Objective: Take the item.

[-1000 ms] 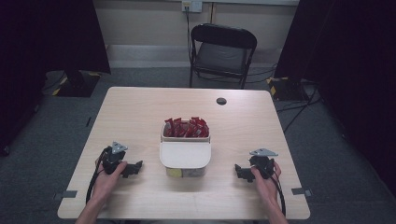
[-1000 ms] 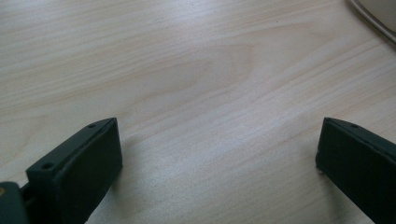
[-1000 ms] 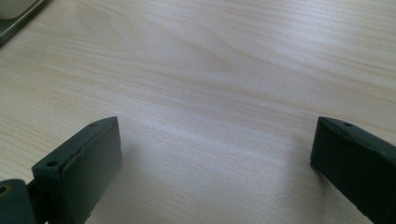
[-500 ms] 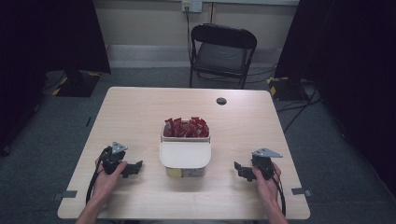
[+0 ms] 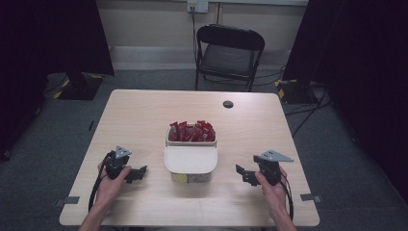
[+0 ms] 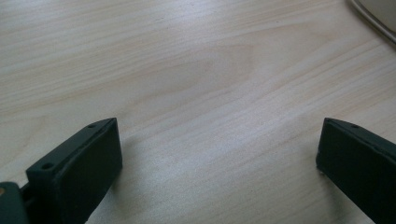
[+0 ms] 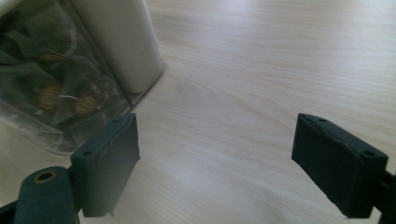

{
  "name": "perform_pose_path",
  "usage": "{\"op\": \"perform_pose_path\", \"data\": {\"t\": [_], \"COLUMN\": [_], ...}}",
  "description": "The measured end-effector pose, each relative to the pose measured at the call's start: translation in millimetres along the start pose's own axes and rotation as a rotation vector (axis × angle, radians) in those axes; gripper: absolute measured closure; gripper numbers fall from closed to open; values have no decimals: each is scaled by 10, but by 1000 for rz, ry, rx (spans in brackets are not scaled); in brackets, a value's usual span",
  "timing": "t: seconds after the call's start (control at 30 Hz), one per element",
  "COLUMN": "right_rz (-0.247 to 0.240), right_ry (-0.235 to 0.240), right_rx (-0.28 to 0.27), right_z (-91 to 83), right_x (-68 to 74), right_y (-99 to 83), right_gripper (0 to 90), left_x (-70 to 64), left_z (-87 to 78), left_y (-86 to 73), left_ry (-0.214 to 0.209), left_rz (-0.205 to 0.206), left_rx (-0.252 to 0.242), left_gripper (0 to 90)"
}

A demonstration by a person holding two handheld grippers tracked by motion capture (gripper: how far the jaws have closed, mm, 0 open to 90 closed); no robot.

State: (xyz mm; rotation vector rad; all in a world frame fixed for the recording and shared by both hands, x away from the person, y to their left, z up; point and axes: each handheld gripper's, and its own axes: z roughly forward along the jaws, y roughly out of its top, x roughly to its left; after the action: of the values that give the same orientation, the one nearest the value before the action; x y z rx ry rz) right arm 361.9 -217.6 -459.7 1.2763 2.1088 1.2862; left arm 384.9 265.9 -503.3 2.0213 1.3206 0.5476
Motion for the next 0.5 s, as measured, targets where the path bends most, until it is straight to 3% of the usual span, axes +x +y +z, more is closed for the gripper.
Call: {"op": "perform_pose_path", "data": {"t": [0.27,0.5], "right_rz": [-59,-99], "right_ry": [118,162], "right_rx": [-35,-42], "right_z": [-38,-44], "right_x": [223,395], "right_y": [109,152], "right_gripper": [151,149], "left_x": [0,0], "left_z": [-1,0], "left_y": [-1,-1], "left_ry": [0,-1], "left_rz": [0,0], "left_rx": [0,0], "left_gripper": [0,0]}}
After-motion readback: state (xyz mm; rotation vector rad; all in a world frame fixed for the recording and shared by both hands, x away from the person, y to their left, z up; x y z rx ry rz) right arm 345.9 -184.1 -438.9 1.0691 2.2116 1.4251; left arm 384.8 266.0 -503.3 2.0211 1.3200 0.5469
